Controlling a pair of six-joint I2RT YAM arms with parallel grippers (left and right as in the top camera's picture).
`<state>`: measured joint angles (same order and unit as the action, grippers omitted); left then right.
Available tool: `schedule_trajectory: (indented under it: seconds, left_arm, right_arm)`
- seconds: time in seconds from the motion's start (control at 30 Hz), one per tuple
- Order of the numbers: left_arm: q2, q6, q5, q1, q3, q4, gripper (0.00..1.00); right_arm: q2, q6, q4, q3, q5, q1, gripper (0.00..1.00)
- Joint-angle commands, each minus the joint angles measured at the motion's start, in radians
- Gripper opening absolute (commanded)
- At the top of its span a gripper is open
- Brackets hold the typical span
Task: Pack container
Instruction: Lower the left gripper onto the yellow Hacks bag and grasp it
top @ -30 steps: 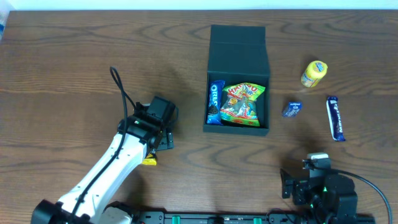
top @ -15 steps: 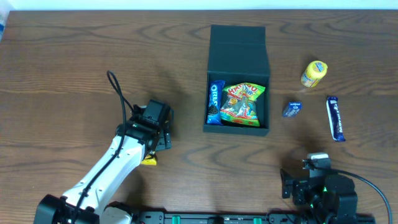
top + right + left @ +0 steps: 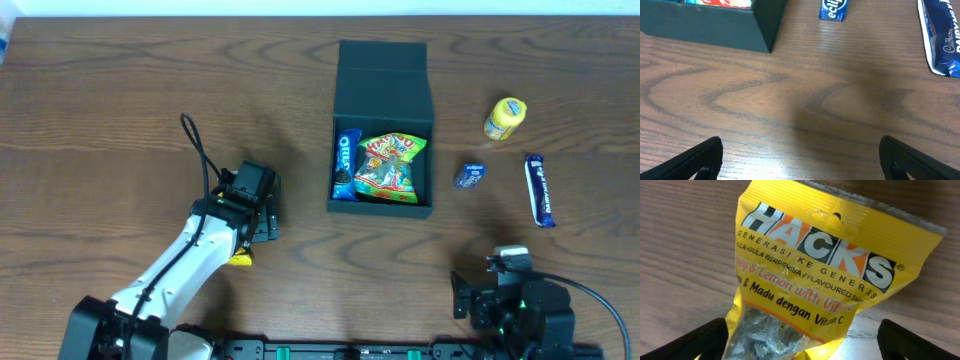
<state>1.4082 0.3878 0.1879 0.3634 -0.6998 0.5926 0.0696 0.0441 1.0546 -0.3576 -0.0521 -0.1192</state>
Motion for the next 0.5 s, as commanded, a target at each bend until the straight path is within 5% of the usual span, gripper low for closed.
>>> schedule_trajectory:
  seconds: [0.0,0.27,0.47]
  left_arm:
    - [0.021,-0.015,0.001,-0.006,0.005,-0.002,0.85]
    - [0.027,-0.015,-0.005,-0.006,0.005,-0.002,0.84]
    - [0.027,-0.015,-0.006,-0.006,0.005,0.0,0.68]
  right_arm:
    - [-0.006,0.003,0.004,0.006,0.003,0.01,0.99]
    - [-0.006,0.003,0.004,0.006,0.003,0.01,0.99]
    - [-0.006,0.003,0.004,0.006,0.003,0.01,0.99]
